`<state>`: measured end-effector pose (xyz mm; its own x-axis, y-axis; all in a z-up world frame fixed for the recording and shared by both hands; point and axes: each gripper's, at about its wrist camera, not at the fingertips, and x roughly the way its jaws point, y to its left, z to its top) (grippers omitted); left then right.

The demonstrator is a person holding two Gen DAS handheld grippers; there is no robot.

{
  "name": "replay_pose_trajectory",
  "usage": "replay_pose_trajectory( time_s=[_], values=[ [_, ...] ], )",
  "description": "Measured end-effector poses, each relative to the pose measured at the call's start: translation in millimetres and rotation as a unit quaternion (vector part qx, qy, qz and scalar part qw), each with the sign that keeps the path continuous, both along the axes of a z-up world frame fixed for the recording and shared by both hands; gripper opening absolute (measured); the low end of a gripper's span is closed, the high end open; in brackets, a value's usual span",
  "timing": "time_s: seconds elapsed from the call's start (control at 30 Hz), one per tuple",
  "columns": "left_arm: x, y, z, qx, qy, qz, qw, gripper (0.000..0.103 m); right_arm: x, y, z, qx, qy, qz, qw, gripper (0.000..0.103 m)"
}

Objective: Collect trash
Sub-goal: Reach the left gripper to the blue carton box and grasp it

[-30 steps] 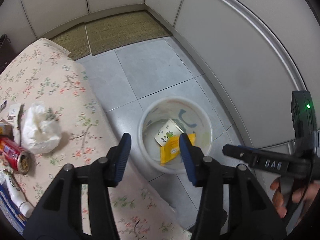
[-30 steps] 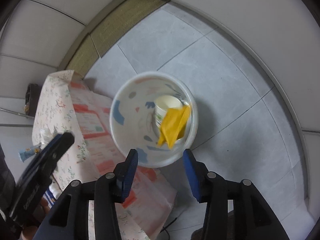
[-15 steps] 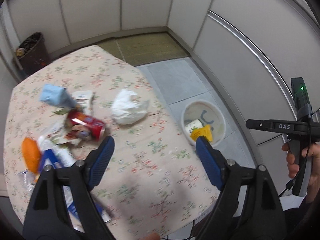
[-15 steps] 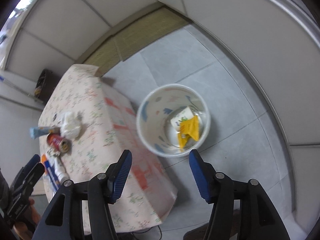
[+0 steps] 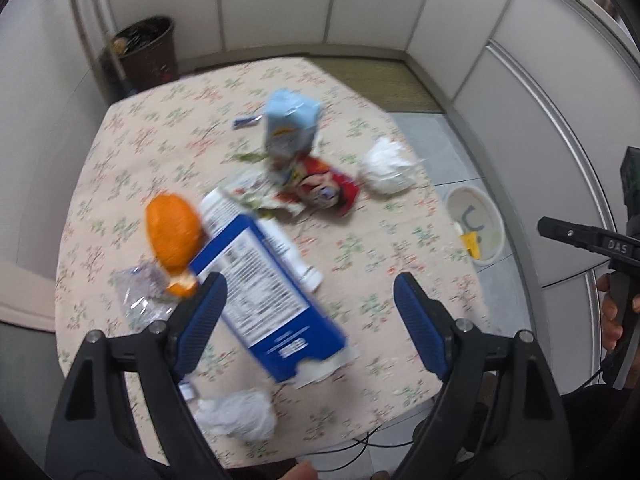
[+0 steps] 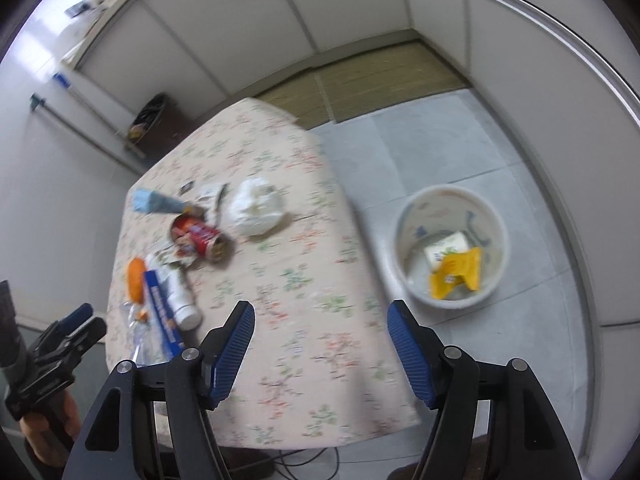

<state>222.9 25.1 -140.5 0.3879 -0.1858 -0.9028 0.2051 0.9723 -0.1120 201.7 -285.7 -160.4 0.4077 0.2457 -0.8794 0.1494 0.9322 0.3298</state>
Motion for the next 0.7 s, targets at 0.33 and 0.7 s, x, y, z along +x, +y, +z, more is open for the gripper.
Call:
replay_pose_trajectory(
  time_s=[0.33,0.7],
  values=[
    [1.8,67.4,-53.2,-0.052,0.102,0.073,0.9907,0.085,25.1,68.0,-17.0,-0.021,0.019,0.059,0.998,0.071],
    [28.7,56.0,-86.3,-0.107,0.151,0.101,0.9775,0.085,42.5,111.3,-33.4,-0.027,0.037,0.097,0.994,0.071]
  ],
)
